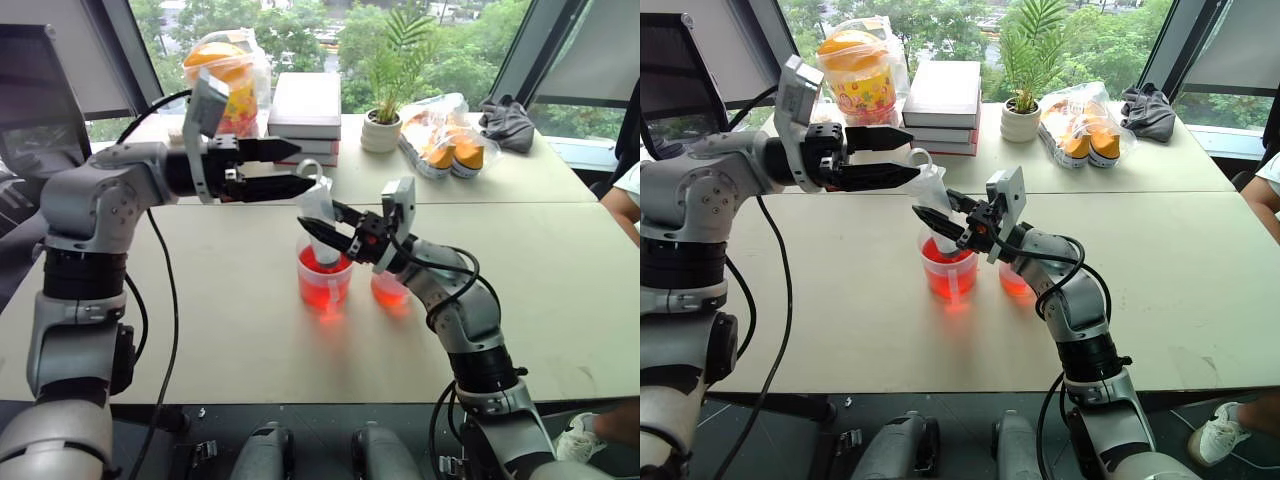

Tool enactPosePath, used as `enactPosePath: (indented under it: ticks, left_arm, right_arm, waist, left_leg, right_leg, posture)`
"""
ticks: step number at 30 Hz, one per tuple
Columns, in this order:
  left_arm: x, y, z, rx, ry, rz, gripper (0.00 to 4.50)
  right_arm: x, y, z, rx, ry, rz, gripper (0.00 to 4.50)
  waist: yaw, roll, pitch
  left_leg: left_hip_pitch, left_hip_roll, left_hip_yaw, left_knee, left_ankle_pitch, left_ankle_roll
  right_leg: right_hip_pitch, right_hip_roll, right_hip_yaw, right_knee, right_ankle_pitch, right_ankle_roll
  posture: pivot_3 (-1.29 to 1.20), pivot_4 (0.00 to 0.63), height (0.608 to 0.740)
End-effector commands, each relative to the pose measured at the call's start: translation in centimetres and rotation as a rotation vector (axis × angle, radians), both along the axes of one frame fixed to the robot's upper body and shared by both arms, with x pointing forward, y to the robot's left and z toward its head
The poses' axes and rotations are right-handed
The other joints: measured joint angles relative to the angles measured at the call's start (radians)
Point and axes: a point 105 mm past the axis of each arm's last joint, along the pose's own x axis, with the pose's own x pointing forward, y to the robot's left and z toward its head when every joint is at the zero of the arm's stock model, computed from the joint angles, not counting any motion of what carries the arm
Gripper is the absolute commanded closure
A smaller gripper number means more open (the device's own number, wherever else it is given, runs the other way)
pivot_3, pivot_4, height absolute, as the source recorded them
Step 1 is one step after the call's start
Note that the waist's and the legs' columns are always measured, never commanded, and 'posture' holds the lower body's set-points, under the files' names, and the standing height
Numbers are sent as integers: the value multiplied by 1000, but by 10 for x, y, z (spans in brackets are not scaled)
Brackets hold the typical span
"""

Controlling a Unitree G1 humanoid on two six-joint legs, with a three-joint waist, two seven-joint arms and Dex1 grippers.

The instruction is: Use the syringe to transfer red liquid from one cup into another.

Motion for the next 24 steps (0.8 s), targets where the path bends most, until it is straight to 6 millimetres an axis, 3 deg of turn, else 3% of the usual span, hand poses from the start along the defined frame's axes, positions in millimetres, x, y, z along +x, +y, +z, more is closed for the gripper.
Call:
enactPosePath:
  ticks: [1, 7, 8, 10, 16, 17, 24]
  left_arm:
    - [1, -5, 11, -7, -42, 0, 0]
    - [4, -12, 4, -12, -30, -3, 0]
    - [6, -12, 3, -11, -31, 7, 260]
    - [6, -12, 3, -15, -29, 10, 922]
    - [4, -10, 5, -17, -30, 13, 4114]
    - [4, -10, 5, -18, -31, 15, 4451]
    - [5, -10, 10, -24, -51, 32, 4451]
  right_arm:
    - [-5, 2, 13, 25, -60, 6, 3099]
    - [-5, 2, 11, 19, -54, -2, 3099]
    - [-5, 1, 10, 17, -54, -3, 3099]
    - [-5, 1, 10, 15, -52, -4, 3099]
    - [-4, 0, 8, 8, -43, -4, 3099]
    - [-4, 0, 8, 7, -42, -3, 3099]
    - [-5, 1, 3, -9, -1, 20, 3099]
  waist:
    - [0, 0, 0]
    - [0, 0, 0]
    - [0, 0, 0]
    - [0, 0, 0]
    - [0, 0, 0]
    - [0, 0, 0]
    - [0, 0, 0]
  left_leg:
    - [0, 0, 0, 0, 0, 0]
    - [0, 0, 0, 0, 0, 0]
    - [0, 0, 0, 0, 0, 0]
    - [0, 0, 0, 0, 0, 0]
    - [0, 0, 0, 0, 0, 0]
    - [0, 0, 0, 0, 0, 0]
    - [0, 0, 0, 0, 0, 0]
  right_leg:
    - [0, 0, 0, 0, 0, 0]
    - [0, 0, 0, 0, 0, 0]
    - [0, 0, 0, 0, 0, 0]
    - [0, 0, 0, 1, 0, 0]
    - [0, 0, 0, 1, 0, 0]
    - [0, 0, 0, 1, 0, 0]
    - [0, 0, 0, 1, 0, 0]
  posture:
    - [0, 150, 740]
    - [0, 150, 740]
    - [0, 150, 740]
    - [0, 150, 740]
    - [0, 150, 740]
    - [0, 150, 740]
    - [0, 150, 740]
